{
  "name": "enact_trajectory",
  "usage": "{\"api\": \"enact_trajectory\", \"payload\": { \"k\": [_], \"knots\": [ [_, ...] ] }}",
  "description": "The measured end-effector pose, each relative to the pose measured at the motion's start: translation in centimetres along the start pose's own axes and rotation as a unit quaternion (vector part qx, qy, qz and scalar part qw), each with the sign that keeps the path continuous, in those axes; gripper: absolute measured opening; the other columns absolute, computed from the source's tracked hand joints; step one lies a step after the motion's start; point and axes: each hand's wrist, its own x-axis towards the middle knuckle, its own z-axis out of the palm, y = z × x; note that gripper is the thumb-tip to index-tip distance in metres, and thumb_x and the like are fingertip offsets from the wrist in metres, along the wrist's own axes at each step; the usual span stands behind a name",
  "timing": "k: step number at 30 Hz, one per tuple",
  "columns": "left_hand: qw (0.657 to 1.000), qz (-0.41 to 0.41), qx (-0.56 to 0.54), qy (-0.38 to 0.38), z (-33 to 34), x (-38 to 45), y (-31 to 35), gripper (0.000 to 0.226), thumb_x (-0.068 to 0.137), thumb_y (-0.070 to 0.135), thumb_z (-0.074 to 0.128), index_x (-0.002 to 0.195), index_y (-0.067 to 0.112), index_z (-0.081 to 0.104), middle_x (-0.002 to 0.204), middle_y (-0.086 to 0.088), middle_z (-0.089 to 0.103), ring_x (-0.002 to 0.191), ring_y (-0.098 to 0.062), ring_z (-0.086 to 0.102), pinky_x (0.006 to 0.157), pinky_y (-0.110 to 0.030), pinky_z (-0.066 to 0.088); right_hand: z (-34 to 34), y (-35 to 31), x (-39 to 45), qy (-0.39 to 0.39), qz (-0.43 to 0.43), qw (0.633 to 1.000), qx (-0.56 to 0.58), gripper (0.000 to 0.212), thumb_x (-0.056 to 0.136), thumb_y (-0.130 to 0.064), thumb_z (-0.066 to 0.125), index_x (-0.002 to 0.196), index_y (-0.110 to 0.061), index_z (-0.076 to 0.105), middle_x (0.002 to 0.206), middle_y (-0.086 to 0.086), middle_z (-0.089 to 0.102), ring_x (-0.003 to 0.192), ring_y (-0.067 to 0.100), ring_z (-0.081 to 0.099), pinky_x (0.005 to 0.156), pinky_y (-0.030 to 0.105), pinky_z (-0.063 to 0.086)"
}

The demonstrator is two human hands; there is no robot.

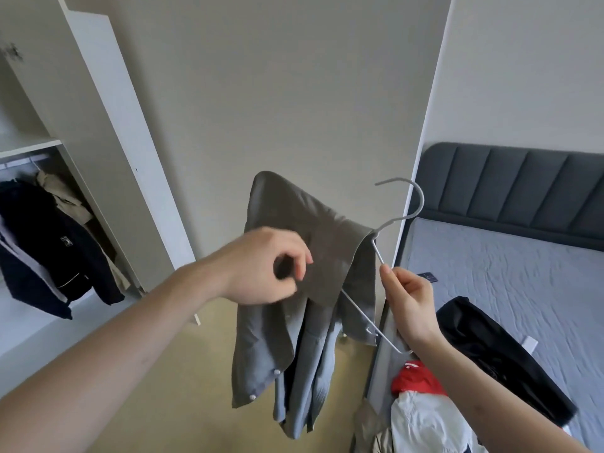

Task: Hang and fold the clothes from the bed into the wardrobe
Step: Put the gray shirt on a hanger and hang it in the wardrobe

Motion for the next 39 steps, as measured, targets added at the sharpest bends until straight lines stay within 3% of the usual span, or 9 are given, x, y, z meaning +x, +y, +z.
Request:
{"api": "enact_trajectory", "payload": {
  "k": [4, 6, 9, 13, 17, 25, 28, 34, 39],
  "knots": [
    [0.968, 0.053, 0.127, 0.211, -2.7, 3.9, -1.0, 0.026, 0.078, 0.03, 0.064, 0.104, 0.03, 0.059, 0.116, 0.012, 0.053, 0.11, -0.013, 0.051, 0.099, -0.03, 0.037, 0.9, -0.3, 0.0, -0.009, -0.004, 1.0, 0.015, 0.054, 0.101, -0.033, 0.061, 0.052, -0.021, 0.04, 0.053, -0.005, 0.03, 0.052, 0.007, 0.027, 0.05, 0.014, 0.028],
    [0.978, 0.015, 0.171, 0.121, -3.2, 6.0, -2.4, 0.039, 0.081, 0.047, 0.061, 0.119, 0.036, 0.057, 0.128, 0.013, 0.054, 0.124, -0.015, 0.046, 0.107, -0.032, 0.026, 1.5, -0.4, -0.1, -0.012, -0.002, 1.0, 0.013, 0.055, 0.101, -0.033, 0.061, 0.052, -0.023, 0.039, 0.053, -0.006, 0.03, 0.051, 0.007, 0.026, 0.049, 0.015, 0.027],
    [0.983, -0.038, 0.179, -0.013, -1.7, 7.4, -4.5, 0.031, 0.093, 0.06, 0.051, 0.094, 0.031, 0.062, 0.095, 0.013, 0.065, 0.096, -0.019, 0.058, 0.091, -0.033, 0.035, 1.5, -0.1, -0.2, -0.022, -0.001, 1.0, 0.003, 0.056, 0.099, -0.04, 0.063, 0.054, -0.017, 0.039, 0.055, -0.003, 0.029, 0.053, 0.011, 0.026, 0.052, 0.022, 0.027],
    [0.99, 0.012, 0.135, 0.042, -0.3, 6.7, -6.5, 0.041, 0.1, 0.05, 0.048, 0.067, 0.029, 0.036, 0.067, 0.008, 0.045, 0.065, -0.005, 0.046, 0.06, -0.024, 0.027, 0.5, 0.0, 0.4, -0.051, 0.015, 0.998, -0.02, 0.049, 0.094, -0.055, 0.065, 0.065, -0.016, 0.068, 0.053, -0.002, 0.039, 0.05, 0.013, 0.031, 0.047, 0.023, 0.028],
    [0.992, 0.013, 0.104, 0.07, -0.2, 5.9, -7.2, 0.037, 0.1, 0.05, 0.046, 0.069, 0.03, 0.039, 0.066, 0.008, 0.045, 0.065, -0.009, 0.043, 0.06, -0.022, 0.028, -1.9, 0.8, 1.9, -0.057, 0.055, 0.997, -0.023, 0.028, 0.101, -0.042, 0.058, 0.096, -0.026, 0.08, 0.088, 0.0, 0.076, 0.074, 0.016, 0.066, 0.073, 0.022, 0.052],
    [0.989, -0.038, 0.056, 0.133, -3.1, 4.2, -8.5, 0.042, 0.101, 0.042, 0.048, 0.067, 0.02, 0.039, 0.066, 0.0, 0.043, 0.065, -0.021, 0.046, 0.06, -0.042, 0.041, -3.3, 8.7, 0.2, 0.008, 0.366, 0.924, 0.106, 0.029, 0.106, -0.024, 0.048, 0.124, -0.013, 0.069, 0.127, 0.006, 0.071, 0.105, 0.024, 0.065, 0.089, 0.036, 0.048],
    [0.988, -0.04, 0.047, 0.139, -3.8, 3.8, -8.3, 0.041, 0.102, 0.04, 0.049, 0.068, 0.02, 0.041, 0.066, 0.0, 0.043, 0.065, -0.022, 0.046, 0.062, -0.042, 0.041, -0.2, 9.7, -1.1, -0.066, 0.327, 0.942, 0.028, 0.033, 0.097, -0.016, 0.068, 0.13, -0.016, 0.066, 0.118, 0.001, 0.072, 0.097, 0.017, 0.068, 0.08, 0.031, 0.053],
    [0.986, -0.051, 0.035, 0.153, -5.0, 3.2, -7.9, 0.038, 0.101, 0.041, 0.05, 0.07, 0.02, 0.047, 0.066, -0.001, 0.046, 0.068, -0.024, 0.047, 0.065, -0.042, 0.042, 6.6, 9.5, -0.3, -0.227, 0.225, 0.947, -0.043, 0.061, 0.087, -0.01, 0.076, 0.141, -0.032, 0.057, 0.134, -0.013, 0.065, 0.125, 0.015, 0.061, 0.104, 0.044, 0.053],
    [0.982, -0.064, 0.034, 0.174, -6.1, 2.1, -8.1, 0.038, 0.1, 0.04, 0.05, 0.069, 0.02, 0.047, 0.065, -0.001, 0.045, 0.068, -0.026, 0.046, 0.065, -0.043, 0.042, 8.5, 10.3, -0.5, -0.361, 0.112, 0.887, -0.266, 0.066, 0.076, -0.004, 0.059, 0.126, -0.048, 0.057, 0.117, -0.036, 0.06, 0.121, 0.002, 0.057, 0.086, 0.008, 0.042]
  ]
}}
